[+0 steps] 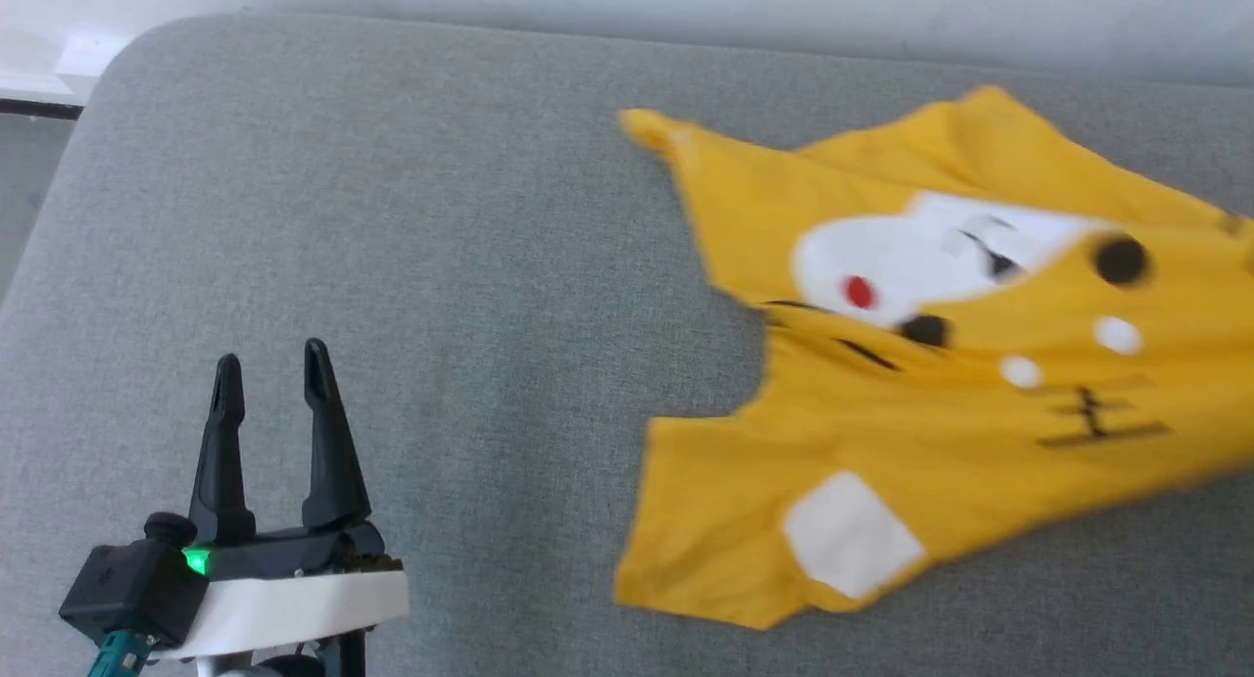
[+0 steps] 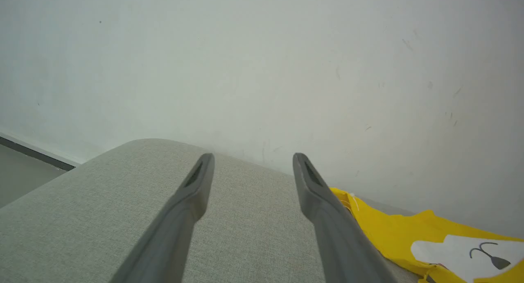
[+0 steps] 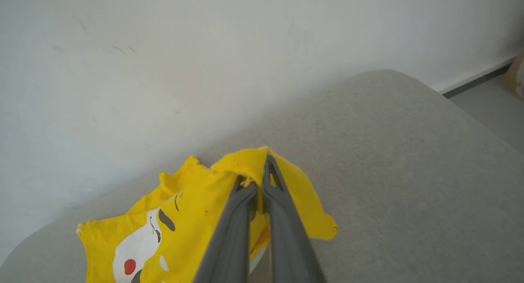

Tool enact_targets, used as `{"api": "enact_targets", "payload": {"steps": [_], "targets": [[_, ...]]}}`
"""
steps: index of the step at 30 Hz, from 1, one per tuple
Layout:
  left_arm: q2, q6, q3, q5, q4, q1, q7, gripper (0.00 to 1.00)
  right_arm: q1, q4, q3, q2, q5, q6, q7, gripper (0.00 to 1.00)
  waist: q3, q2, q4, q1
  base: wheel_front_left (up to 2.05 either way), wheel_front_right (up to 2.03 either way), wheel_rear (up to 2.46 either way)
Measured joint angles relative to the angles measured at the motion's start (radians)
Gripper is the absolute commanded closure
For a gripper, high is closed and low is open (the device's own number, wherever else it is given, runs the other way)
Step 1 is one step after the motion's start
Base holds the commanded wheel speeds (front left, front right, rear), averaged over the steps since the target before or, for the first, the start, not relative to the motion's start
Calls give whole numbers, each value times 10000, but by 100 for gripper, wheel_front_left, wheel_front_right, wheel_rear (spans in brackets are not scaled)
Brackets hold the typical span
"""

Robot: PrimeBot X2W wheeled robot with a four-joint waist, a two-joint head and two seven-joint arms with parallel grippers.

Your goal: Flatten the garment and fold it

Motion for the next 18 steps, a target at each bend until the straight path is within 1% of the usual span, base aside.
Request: {"api": "enact_targets", "payload": {"steps": [3,4,5,6,8,10,11,15,18], "targets": [[0,-4,-6,2,44,2,0,0,495,284,-1415,-2,-385,0,13,100,110,0,-34,2,0,0,0],[2,-15,-12,2,77,3,0,0,723,408,-1687,2,-627,0,58,93,135,0,-57,2,0,0,0],[0,-25,-13,13,117,5,0,0,977,516,-1827,0,-901,0,61,55,152,0,-87,2,0,0,0],[0,-90,-19,13,153,5,0,0,1202,639,-1881,4,-1175,0,-15,0,160,0,-126,2,0,0,0],[0,-119,-33,69,215,5,0,0,1515,865,-1745,0,-1674,0,-443,0,163,0,-207,1,0,0,0],[-2,-190,-63,153,274,3,0,0,1749,976,-1221,0,-2027,0,-1030,0,150,0,-272,2,0,0,0],[-2,-192,-71,165,291,-2,0,0,1741,1055,-928,0,-1979,0,-1248,0,134,0,-298,2,0,0,0],[0,-267,-111,192,339,-5,0,0,1695,924,621,2,-1820,0,-1871,0,37,0,-376,2,0,0,0],[0,-272,-176,222,378,-12,0,0,1689,642,1921,-4,-1854,0,-1967,0,-19,0,-353,1,0,0,0]]}}
